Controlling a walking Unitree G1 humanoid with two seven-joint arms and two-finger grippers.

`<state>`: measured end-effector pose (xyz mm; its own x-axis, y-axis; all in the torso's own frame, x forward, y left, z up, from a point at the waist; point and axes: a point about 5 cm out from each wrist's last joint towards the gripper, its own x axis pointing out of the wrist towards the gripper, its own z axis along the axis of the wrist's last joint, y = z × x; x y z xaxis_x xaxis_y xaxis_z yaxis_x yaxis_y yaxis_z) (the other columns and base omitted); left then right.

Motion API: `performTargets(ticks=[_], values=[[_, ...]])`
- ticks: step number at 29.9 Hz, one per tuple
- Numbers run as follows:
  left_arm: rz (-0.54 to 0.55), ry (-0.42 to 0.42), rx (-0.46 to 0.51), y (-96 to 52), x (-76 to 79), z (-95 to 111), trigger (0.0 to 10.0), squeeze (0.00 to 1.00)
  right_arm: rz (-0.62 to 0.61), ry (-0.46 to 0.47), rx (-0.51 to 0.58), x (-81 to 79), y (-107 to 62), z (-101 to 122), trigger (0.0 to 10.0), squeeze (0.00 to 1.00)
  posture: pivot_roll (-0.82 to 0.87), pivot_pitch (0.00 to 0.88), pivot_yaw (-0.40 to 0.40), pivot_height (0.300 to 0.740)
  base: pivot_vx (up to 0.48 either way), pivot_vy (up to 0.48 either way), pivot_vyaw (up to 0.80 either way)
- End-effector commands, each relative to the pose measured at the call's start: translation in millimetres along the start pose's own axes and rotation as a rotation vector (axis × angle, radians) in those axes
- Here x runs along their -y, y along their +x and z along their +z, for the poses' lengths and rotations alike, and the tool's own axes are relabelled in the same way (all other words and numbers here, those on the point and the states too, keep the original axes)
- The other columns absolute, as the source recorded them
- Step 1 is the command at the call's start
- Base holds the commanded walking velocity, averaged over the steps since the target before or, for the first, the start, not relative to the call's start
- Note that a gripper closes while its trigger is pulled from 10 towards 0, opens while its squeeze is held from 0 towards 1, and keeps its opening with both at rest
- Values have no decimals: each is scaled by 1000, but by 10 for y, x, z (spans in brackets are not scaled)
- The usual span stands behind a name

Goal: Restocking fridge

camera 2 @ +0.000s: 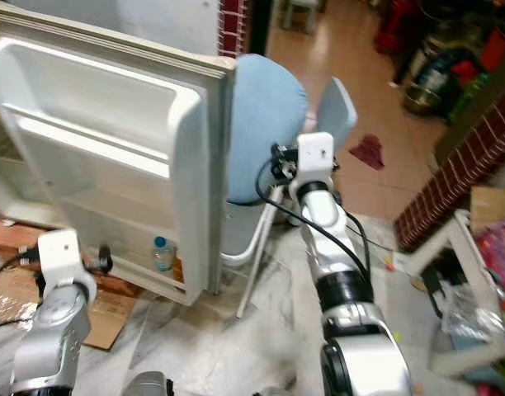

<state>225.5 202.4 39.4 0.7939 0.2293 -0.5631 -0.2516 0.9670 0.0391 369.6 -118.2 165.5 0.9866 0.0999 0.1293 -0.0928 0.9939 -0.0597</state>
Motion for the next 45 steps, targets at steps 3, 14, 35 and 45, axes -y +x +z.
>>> performTargets(ticks=[3,14,35,45], values=[[-184,55,-94,-43,220,-69,10000,0,-36,44,-24,-85,104,10,10000,0,134,0,-76,740,0,0,800],[-289,125,-155,-42,310,-66,10000,0,404,295,33,-741,185,293,10000,0,149,0,-80,740,0,0,436],[-173,92,-164,55,223,16,10000,0,450,3,-235,-395,129,-171,10000,0,141,0,-63,740,0,0,0],[-265,20,-272,34,409,8,10000,0,678,255,-190,-1478,-39,198,10000,0,142,0,-74,740,0,0,0]])
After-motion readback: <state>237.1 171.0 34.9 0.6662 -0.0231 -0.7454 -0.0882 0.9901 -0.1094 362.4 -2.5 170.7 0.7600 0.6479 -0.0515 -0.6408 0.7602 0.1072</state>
